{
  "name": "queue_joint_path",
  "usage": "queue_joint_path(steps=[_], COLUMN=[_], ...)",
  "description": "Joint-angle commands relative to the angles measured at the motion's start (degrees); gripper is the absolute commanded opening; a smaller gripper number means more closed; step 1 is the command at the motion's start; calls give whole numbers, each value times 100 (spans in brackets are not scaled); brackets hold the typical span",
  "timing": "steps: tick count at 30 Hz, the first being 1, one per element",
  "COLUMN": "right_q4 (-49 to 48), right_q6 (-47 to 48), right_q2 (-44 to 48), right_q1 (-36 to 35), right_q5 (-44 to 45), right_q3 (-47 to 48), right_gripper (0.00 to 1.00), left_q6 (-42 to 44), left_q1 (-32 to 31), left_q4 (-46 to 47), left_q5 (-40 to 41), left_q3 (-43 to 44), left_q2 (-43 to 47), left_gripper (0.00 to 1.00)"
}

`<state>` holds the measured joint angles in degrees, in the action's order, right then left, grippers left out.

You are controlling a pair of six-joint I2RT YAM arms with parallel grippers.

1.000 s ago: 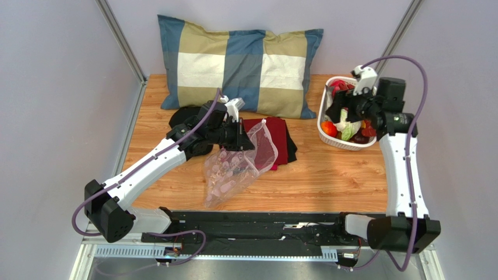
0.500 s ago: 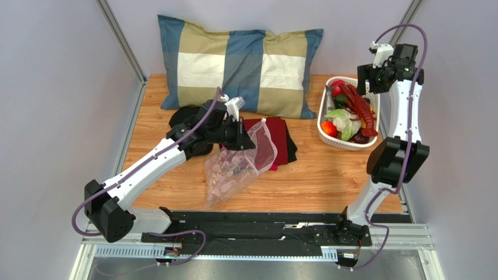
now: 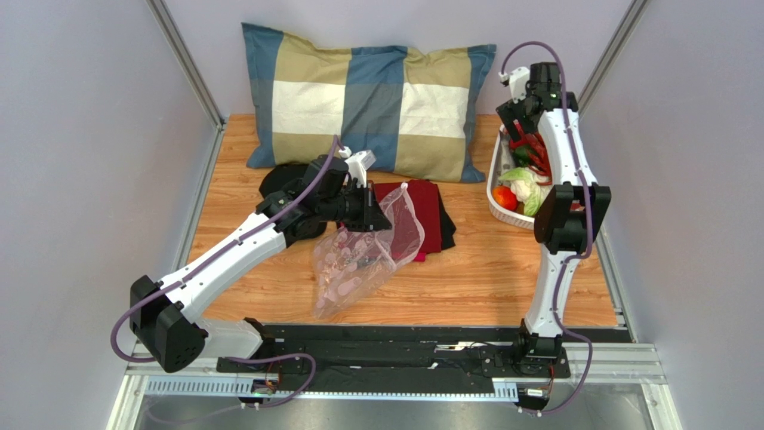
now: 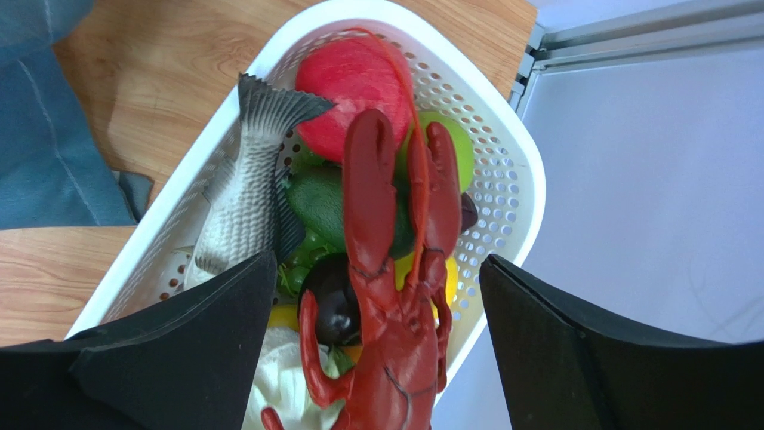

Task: Place the food in the zip-top bag and seal the zipper
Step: Pick up the fake lobster from the bin.

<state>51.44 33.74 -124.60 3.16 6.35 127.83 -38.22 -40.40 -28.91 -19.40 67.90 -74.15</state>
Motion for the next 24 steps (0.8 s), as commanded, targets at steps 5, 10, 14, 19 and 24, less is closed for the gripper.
queue_joint_path(steps=[5, 10, 14, 19, 24], right_q4=[-530, -591, -609, -635, -653], right_q6=[924, 1179, 1319, 1425, 1513], right_q2=[-477, -636, -733, -803, -838], right_q1=[-228, -228, -228, -228, -228], right_q5=[1052, 1228, 1281, 1272, 1299], right_q3=[225, 207, 190, 119, -4], right_gripper=[85, 83, 80, 74, 62], left_q6=[51, 69, 60, 86, 69], left_q1=[15, 15, 15, 15, 15], left_q4=[210, 219, 219, 192, 201], left_q5=[-47, -29, -64, -82, -152], left_q3=[-40, -66, -57, -5, -5], left_q2=[129, 138, 111, 76, 32], left_gripper=[0, 0, 0, 0, 0])
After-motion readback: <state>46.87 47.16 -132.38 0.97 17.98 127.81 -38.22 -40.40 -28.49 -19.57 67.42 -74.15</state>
